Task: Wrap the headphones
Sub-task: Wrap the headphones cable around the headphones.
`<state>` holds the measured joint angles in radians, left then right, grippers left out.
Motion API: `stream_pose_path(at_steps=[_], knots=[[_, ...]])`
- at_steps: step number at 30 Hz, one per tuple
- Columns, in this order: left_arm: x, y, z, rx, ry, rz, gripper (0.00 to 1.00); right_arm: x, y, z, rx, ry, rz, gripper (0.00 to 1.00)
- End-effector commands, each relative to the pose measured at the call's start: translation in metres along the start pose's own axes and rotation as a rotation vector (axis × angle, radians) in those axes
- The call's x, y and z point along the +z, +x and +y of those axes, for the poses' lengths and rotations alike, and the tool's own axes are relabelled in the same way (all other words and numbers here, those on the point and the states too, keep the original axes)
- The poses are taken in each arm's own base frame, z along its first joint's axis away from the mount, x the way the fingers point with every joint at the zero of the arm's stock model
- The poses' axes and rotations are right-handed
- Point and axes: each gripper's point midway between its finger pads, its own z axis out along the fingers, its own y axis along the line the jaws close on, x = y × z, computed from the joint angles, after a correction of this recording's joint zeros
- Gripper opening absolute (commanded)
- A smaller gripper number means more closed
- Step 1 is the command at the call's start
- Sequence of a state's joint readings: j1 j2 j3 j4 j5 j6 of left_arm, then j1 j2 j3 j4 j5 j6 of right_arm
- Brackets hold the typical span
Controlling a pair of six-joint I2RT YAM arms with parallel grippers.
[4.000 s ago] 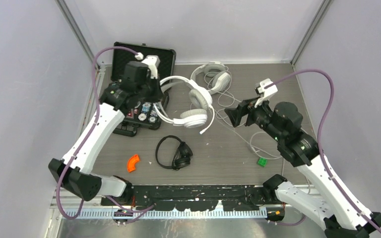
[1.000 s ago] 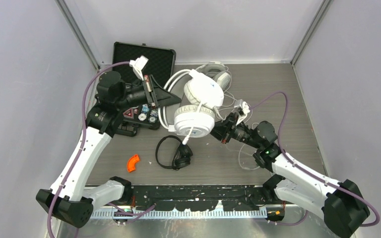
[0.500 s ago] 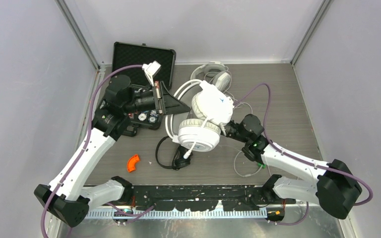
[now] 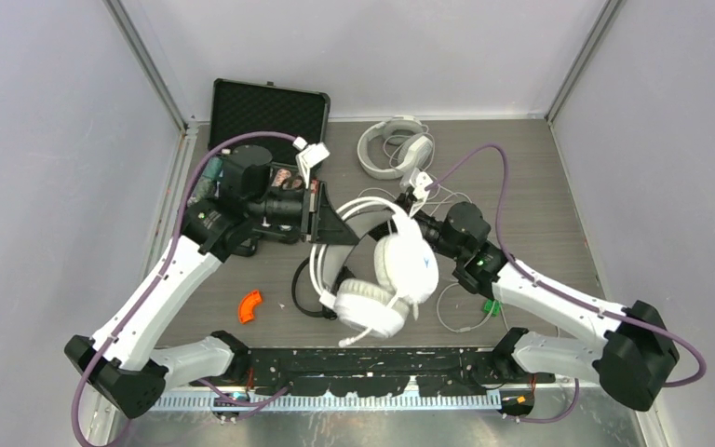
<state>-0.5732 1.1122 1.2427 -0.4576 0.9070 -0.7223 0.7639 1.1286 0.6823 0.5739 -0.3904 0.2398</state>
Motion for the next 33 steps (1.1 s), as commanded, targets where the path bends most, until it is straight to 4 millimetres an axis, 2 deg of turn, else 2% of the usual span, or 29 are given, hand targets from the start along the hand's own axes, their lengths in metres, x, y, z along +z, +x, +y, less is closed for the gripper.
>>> stream_pose_path(at_steps=[1, 6, 10, 14, 17, 25, 30, 33], knots=[[-0.028, 0.027, -0.004, 0.262, -0.073, 0.130, 0.00, -0.017, -0.010, -0.006, -0.091, 0.064, 0.081, 0.00], [-0.040, 0.035, 0.030, 0.360, -0.244, 0.221, 0.00, -0.045, -0.020, 0.006, -0.135, 0.073, 0.155, 0.00], [-0.051, 0.025, 0.056, 0.462, -0.407, 0.200, 0.00, -0.066, -0.016, 0.006, -0.144, 0.111, 0.269, 0.00], [-0.063, 0.015, 0.069, 0.518, -0.521, 0.175, 0.00, -0.077, -0.026, 0.006, -0.056, 0.192, 0.322, 0.00], [-0.068, 0.011, 0.076, 0.548, -0.578, 0.172, 0.00, -0.076, -0.039, 0.013, 0.023, 0.202, 0.327, 0.00], [-0.076, 0.007, 0.097, 0.636, -0.678, 0.217, 0.00, -0.066, -0.050, 0.032, 0.171, 0.154, 0.399, 0.00], [-0.074, 0.005, 0.096, 0.722, -0.661, 0.223, 0.00, -0.059, -0.055, 0.033, 0.207, 0.155, 0.410, 0.00], [-0.073, 0.000, 0.094, 0.800, -0.643, 0.217, 0.00, -0.054, -0.056, 0.034, 0.318, 0.189, 0.423, 0.00]])
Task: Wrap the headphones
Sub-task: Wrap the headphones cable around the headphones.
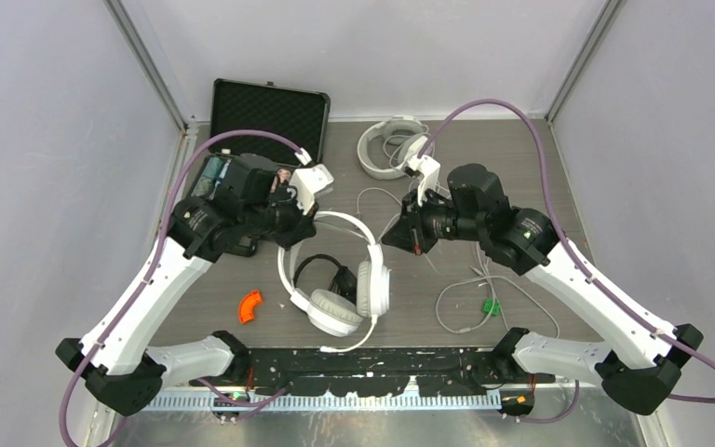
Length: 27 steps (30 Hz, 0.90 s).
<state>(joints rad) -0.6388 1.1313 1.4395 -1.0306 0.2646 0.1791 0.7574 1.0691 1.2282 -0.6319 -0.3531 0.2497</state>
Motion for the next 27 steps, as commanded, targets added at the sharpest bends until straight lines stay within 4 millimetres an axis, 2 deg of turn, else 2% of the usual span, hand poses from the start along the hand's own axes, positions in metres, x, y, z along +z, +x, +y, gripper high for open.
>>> stream_pose_path(at_steps=[1, 6, 10, 16, 21, 27], knots=[[-0.008, -0.005, 0.001, 0.146, -0.011, -0.051, 0.00, -0.009, -0.039, 0.022, 0.121, -0.039, -0.073, 0.00], [-0.004, -0.009, 0.010, 0.334, -0.048, -0.107, 0.00, -0.005, -0.027, 0.024, 0.225, -0.035, 0.024, 0.00], [0.002, -0.014, 0.022, 0.386, -0.096, -0.107, 0.00, -0.011, -0.027, 0.029, 0.253, -0.044, 0.015, 0.00], [0.007, -0.027, 0.034, 0.403, -0.153, -0.130, 0.00, -0.010, -0.038, 0.046, 0.326, -0.135, -0.029, 0.00], [0.014, -0.026, 0.043, 0.382, -0.188, -0.107, 0.00, -0.009, -0.047, 0.066, 0.377, -0.271, -0.076, 0.00], [0.016, -0.025, 0.052, 0.342, -0.249, -0.118, 0.00, -0.003, -0.053, 0.071, 0.417, -0.322, -0.091, 0.09]])
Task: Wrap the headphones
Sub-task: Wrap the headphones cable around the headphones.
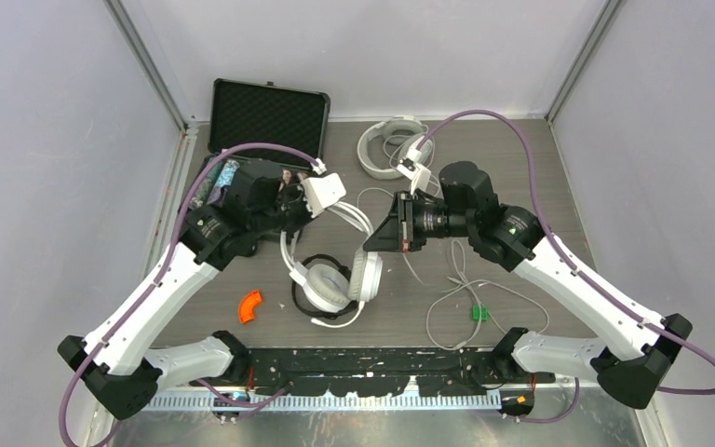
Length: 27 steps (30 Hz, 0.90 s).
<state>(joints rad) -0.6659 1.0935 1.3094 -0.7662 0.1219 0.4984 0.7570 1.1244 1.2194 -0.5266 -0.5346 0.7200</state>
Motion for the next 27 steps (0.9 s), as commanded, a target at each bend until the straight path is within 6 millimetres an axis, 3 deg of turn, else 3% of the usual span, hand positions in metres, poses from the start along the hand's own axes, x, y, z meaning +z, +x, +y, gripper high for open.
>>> stream_pose_path(at_steps=[1, 12, 22, 27], knots=[[0.001, 0.001, 0.013, -0.034, -0.089, -0.001, 0.00, -0.009, -0.029, 0.045, -0.041, -0.164, -0.109, 0.10], [0.000, -0.008, 0.035, -0.339, -0.263, -0.066, 0.00, 0.022, -0.059, 0.037, -0.010, -0.132, -0.168, 0.18], [0.010, -0.006, 0.061, -0.703, -0.465, -0.047, 0.00, 0.028, -0.056, 0.032, -0.040, -0.117, -0.171, 0.18], [0.022, -0.006, 0.070, -0.804, -0.519, -0.028, 0.00, 0.032, -0.052, 0.032, -0.055, -0.126, -0.184, 0.18]])
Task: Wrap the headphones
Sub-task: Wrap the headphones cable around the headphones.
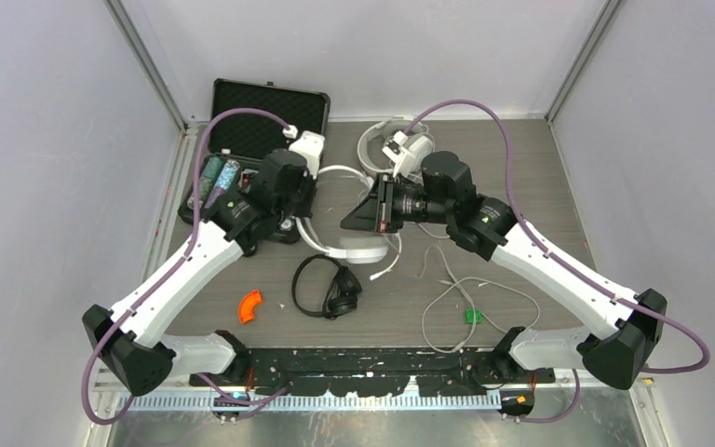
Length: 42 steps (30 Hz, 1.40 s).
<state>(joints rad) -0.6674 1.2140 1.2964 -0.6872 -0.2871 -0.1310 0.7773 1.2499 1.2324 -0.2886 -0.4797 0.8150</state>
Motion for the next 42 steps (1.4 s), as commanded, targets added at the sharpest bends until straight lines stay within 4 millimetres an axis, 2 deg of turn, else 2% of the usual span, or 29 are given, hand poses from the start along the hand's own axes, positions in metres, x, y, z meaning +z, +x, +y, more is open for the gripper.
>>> stream_pose_path(at_steps=[1, 9, 22, 31, 42], knots=[[-0.006, -0.056, 0.007, -0.254, -0.075, -0.156, 0.00, -0.004, -0.011, 0.026, -0.086, -0.078, -0.074, 0.18], [-0.006, -0.076, 0.015, -0.489, -0.136, -0.243, 0.00, 0.004, 0.010, -0.008, -0.217, 0.043, -0.081, 0.20], [-0.026, -0.109, -0.014, -0.743, 0.070, -0.326, 0.00, 0.013, 0.025, -0.057, -0.573, 0.232, -0.224, 0.23], [-0.042, -0.118, -0.008, -0.794, 0.068, -0.347, 0.00, 0.021, 0.033, -0.072, -0.788, 0.218, -0.352, 0.25], [-0.054, -0.123, -0.007, -0.822, 0.079, -0.344, 0.00, 0.043, 0.061, -0.100, -0.889, 0.193, -0.360, 0.26]])
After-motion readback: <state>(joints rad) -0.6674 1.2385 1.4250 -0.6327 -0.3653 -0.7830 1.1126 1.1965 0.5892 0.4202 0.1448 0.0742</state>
